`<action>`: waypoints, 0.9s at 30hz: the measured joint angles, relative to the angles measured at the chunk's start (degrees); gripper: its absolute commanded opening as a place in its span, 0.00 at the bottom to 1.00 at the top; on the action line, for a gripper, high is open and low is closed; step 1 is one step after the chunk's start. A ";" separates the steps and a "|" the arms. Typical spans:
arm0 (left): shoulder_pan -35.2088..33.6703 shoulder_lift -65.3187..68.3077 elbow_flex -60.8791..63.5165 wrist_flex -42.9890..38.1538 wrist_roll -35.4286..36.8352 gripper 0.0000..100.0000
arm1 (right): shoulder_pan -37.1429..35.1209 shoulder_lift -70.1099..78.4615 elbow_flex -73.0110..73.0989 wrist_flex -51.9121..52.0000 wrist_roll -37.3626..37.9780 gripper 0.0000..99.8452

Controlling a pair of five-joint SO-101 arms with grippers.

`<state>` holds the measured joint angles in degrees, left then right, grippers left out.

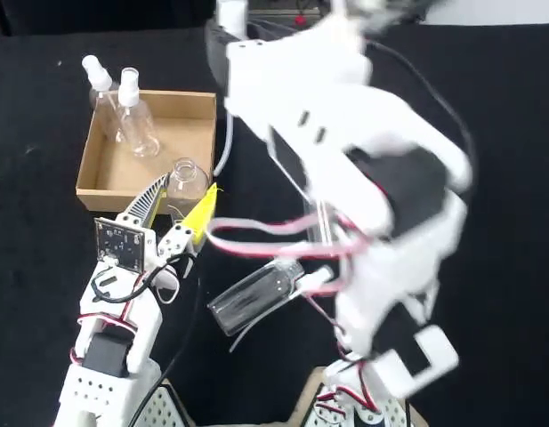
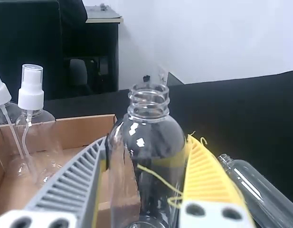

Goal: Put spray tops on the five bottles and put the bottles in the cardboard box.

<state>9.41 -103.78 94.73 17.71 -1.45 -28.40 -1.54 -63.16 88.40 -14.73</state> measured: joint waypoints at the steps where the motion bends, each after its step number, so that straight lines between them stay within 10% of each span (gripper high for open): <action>1: 0.00 0.00 0.00 0.00 0.00 0.11 | 0.00 -1.76 0.00 0.70 0.00 0.01; 27: 0.00 -0.18 0.62 0.00 0.44 0.11 | -10.29 -26.64 5.63 10.99 -2.29 0.01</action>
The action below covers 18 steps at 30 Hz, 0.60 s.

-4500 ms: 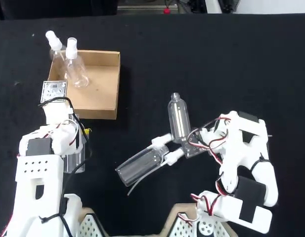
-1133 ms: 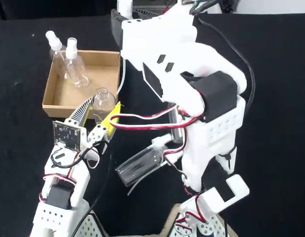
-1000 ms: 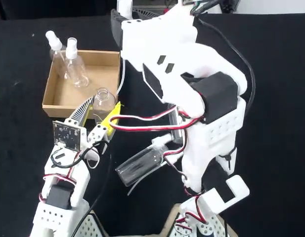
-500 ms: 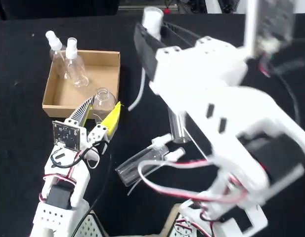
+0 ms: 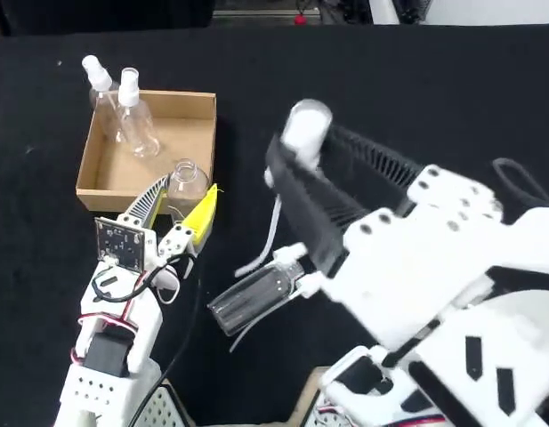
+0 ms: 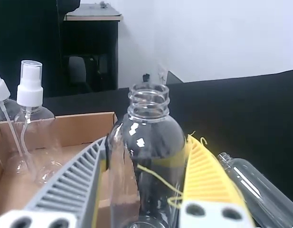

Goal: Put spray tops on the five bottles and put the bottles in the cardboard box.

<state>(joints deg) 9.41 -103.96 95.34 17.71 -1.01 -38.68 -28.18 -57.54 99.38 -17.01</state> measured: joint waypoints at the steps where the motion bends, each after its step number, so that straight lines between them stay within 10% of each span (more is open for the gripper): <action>1: 0.00 0.00 0.00 0.00 0.00 0.11 | -0.26 -0.88 1.41 -0.09 0.00 0.01; 18: 0.00 0.00 0.00 0.00 0.00 0.11 | 2.20 -31.47 46.42 -28.48 4.04 0.01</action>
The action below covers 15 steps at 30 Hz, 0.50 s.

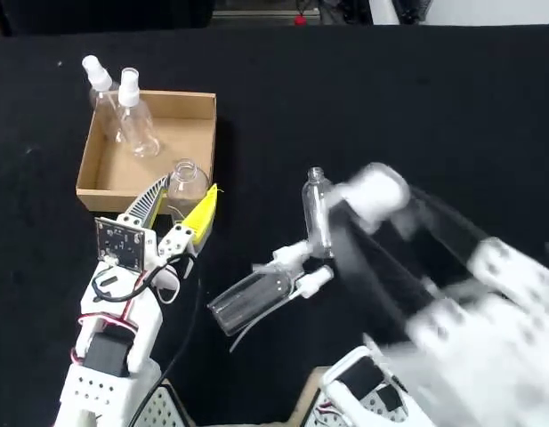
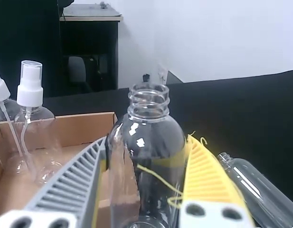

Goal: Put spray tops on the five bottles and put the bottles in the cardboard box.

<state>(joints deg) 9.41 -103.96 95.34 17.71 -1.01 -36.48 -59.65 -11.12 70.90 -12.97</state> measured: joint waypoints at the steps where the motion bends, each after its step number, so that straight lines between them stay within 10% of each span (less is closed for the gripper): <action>1: 0.00 0.00 0.00 0.00 0.00 0.11 | 0.00 -0.09 4.92 -3.16 0.00 0.01; 15: 0.00 0.00 0.00 0.00 0.00 0.11 | 2.20 5.54 38.42 -46.77 0.35 0.01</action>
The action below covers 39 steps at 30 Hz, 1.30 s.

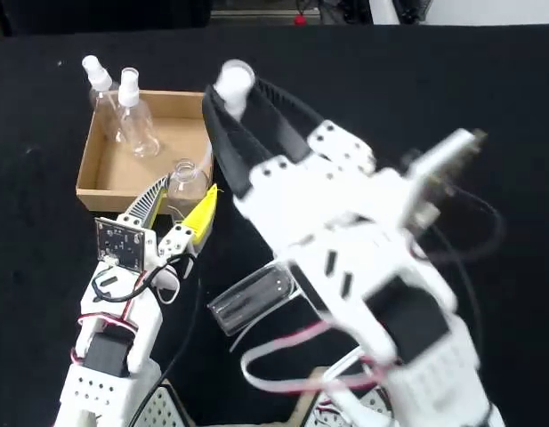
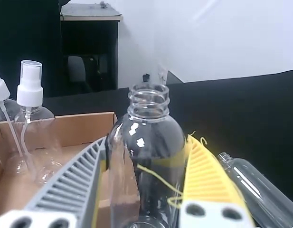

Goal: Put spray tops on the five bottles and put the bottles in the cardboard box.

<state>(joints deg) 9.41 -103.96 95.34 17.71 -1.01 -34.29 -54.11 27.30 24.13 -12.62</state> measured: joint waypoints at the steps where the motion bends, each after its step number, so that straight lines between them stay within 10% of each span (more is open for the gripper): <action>1: 0.00 0.00 0.00 0.00 0.00 0.11 | 0.79 1.05 0.97 -1.93 0.00 0.01; 39: 0.09 0.00 0.00 0.00 0.00 0.11 | 3.60 10.55 -5.45 2.02 0.00 0.01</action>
<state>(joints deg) 9.49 -103.96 95.34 17.71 -1.01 -30.68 -43.56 21.85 26.15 -12.62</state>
